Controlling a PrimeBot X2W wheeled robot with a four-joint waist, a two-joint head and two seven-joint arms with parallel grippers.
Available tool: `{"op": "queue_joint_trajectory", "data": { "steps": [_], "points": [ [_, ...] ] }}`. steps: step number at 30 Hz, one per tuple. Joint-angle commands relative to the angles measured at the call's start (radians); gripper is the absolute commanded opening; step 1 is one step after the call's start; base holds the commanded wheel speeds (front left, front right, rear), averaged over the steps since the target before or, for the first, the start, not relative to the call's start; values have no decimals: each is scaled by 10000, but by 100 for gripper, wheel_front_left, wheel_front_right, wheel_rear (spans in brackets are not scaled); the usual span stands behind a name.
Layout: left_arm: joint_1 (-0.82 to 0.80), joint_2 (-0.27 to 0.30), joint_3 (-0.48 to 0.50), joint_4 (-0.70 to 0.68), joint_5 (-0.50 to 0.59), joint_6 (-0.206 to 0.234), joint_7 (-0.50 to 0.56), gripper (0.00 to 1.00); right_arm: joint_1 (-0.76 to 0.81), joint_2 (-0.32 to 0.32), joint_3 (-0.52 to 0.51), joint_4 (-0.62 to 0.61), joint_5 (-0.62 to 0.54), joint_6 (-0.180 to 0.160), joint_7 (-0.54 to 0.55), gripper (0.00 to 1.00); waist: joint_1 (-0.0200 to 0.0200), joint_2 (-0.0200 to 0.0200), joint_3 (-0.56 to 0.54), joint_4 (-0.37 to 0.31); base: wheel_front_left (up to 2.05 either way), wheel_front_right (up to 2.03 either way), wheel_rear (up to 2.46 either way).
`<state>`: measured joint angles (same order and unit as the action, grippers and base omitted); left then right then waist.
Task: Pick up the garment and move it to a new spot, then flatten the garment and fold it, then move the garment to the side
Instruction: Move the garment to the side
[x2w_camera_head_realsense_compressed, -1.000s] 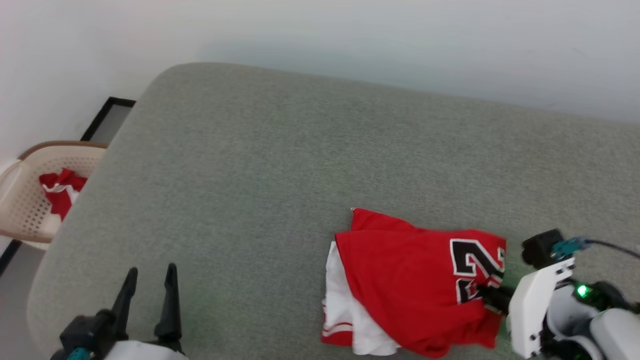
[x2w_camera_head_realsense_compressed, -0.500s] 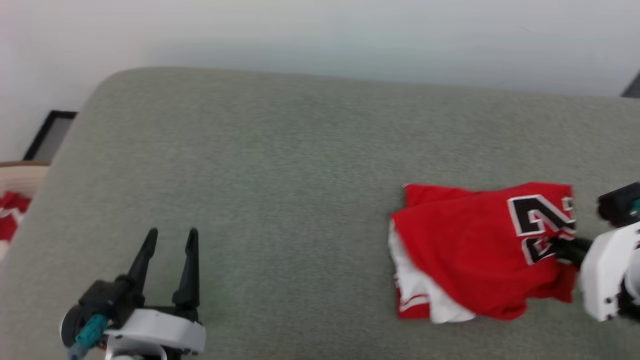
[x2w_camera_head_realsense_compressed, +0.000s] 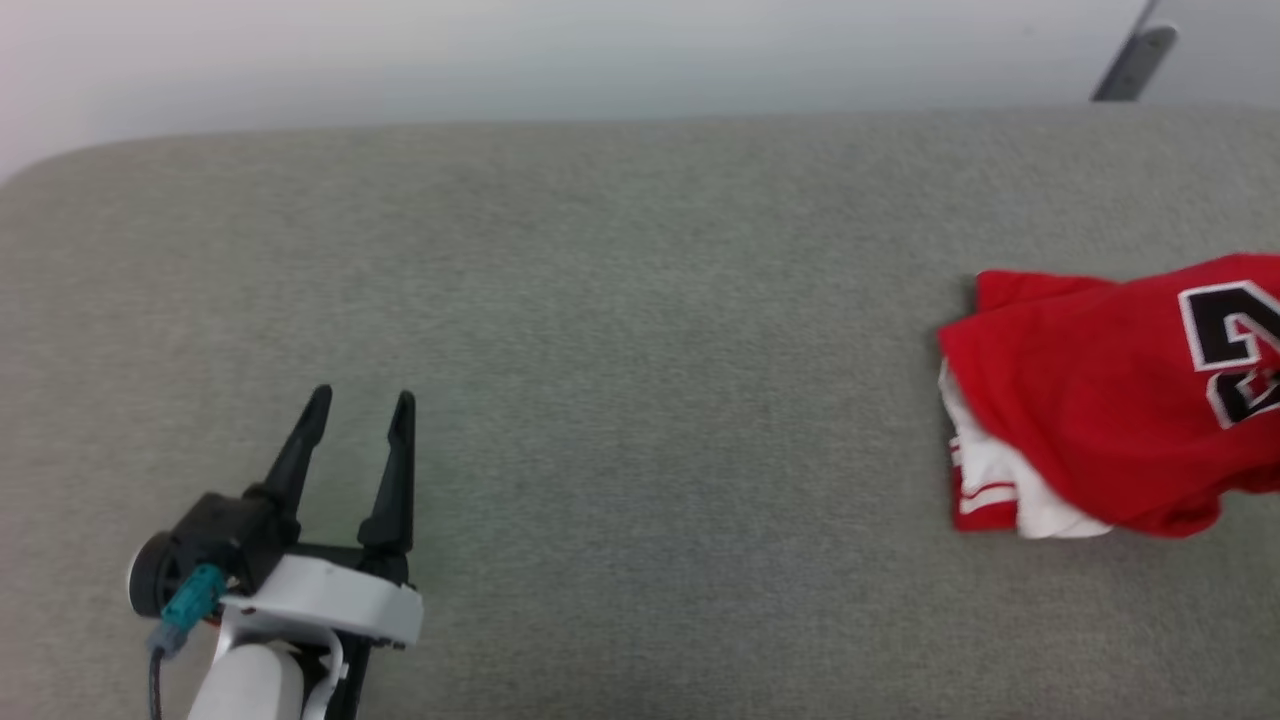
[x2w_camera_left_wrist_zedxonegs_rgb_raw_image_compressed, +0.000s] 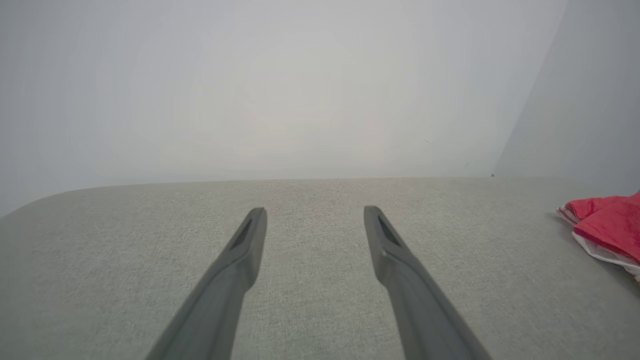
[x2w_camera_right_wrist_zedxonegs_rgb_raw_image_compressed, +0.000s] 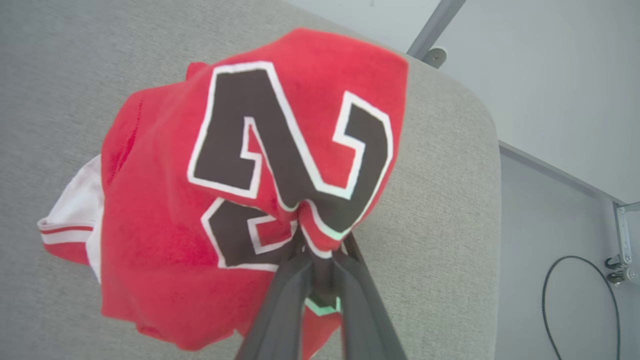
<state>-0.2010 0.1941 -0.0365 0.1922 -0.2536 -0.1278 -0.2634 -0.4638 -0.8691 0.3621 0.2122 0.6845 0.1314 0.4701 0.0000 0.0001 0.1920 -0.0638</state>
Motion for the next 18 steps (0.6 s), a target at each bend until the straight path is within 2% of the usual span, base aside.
{"op": "queue_joint_trajectory", "data": {
  "steps": [1,9,18],
  "points": [
    [-143,38,-21,3,15,-32,-9,100,-192,-87,51,88,-20,-18,-140,0,0,-1,372,-396,0,0,0],
    [-589,190,-284,78,3,-34,-9,100,-1409,-911,1025,1560,-96,-18,-1460,0,0,-1,855,-602,0,0,0],
    [-934,287,-459,80,8,-35,-10,100,-2863,-1438,1932,3728,-775,-18,-2745,0,0,-1,1397,-440,0,0,0]
  ]
}}
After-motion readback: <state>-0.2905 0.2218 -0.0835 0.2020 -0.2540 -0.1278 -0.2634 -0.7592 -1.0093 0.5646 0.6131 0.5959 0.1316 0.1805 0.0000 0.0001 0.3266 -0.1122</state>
